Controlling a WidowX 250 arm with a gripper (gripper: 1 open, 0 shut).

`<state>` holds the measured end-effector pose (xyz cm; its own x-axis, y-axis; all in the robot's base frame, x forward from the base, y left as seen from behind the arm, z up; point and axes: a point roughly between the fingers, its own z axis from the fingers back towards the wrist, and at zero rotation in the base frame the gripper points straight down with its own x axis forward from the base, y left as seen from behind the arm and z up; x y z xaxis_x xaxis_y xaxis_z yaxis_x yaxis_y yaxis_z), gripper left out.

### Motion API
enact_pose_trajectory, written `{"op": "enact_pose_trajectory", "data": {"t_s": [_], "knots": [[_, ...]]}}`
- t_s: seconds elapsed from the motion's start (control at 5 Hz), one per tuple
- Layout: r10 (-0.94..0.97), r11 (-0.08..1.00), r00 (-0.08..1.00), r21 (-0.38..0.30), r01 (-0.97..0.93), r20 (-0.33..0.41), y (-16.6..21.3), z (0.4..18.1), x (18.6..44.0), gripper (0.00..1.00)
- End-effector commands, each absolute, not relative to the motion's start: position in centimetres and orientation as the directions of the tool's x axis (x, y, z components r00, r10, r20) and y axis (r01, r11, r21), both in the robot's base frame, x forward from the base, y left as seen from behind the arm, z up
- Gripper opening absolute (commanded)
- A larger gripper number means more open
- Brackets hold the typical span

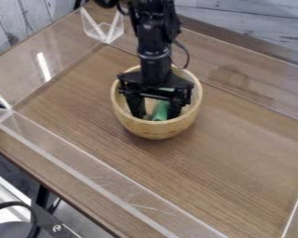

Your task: Remove the green block from inside the brown bowl and put it on the table

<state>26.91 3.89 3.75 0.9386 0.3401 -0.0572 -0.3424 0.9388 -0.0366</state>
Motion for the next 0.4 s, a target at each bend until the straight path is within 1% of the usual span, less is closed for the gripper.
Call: {"op": "enact_pose_trajectory", "data": {"t_s": [0.0, 0.2], "knots": [[0.362, 0.931, 0.932, -0.046, -0.363, -0.038, 4.67, 5.47, 28.18, 1.00], [0.387, 0.917, 0.918, -0.071, -0.393, -0.083, 5.15, 5.28, 28.67, 1.00]]}}
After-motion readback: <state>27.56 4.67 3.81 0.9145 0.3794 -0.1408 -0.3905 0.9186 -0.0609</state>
